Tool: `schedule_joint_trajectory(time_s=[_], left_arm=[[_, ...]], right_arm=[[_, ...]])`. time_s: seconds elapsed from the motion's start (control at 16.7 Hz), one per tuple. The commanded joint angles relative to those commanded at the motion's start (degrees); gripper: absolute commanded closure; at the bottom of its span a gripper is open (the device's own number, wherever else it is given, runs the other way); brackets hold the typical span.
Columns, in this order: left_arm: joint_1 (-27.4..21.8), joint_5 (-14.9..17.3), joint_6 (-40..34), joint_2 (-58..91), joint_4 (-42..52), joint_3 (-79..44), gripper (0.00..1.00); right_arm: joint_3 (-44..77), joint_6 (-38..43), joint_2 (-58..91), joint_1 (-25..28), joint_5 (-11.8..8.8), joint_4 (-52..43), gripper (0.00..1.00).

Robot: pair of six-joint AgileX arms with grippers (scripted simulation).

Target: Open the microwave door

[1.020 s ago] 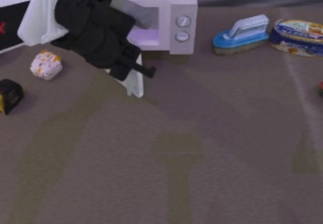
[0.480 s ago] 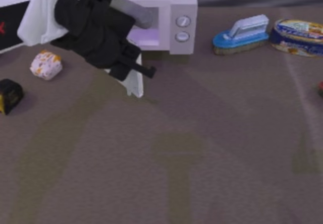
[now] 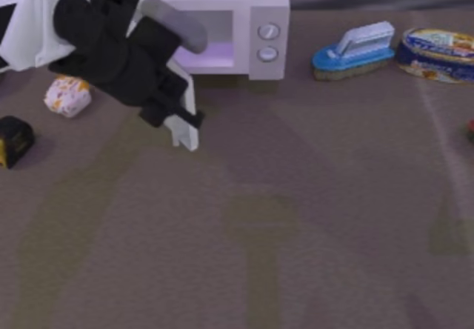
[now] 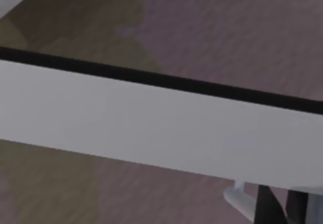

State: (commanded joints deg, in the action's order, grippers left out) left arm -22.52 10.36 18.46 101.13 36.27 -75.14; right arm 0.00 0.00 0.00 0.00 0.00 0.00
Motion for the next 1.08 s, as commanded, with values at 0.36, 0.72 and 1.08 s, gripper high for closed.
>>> schedule_joint_trajectory(time_s=[0.36, 0.72, 1.08], left_arm=[[0.47, 0.65, 1.10, -0.75, -0.20, 0.18, 1.00], [0.47, 0.65, 1.10, -0.75, -0.20, 0.18, 1.00], [0.47, 0.65, 1.10, -0.75, -0.20, 0.18, 1.00]], right_arm=[[0.00, 0.00, 0.00, 0.00, 0.00, 0.00, 0.00], [0.00, 0.00, 0.00, 0.00, 0.00, 0.00, 0.00], [0.00, 0.00, 0.00, 0.00, 0.00, 0.00, 0.00]])
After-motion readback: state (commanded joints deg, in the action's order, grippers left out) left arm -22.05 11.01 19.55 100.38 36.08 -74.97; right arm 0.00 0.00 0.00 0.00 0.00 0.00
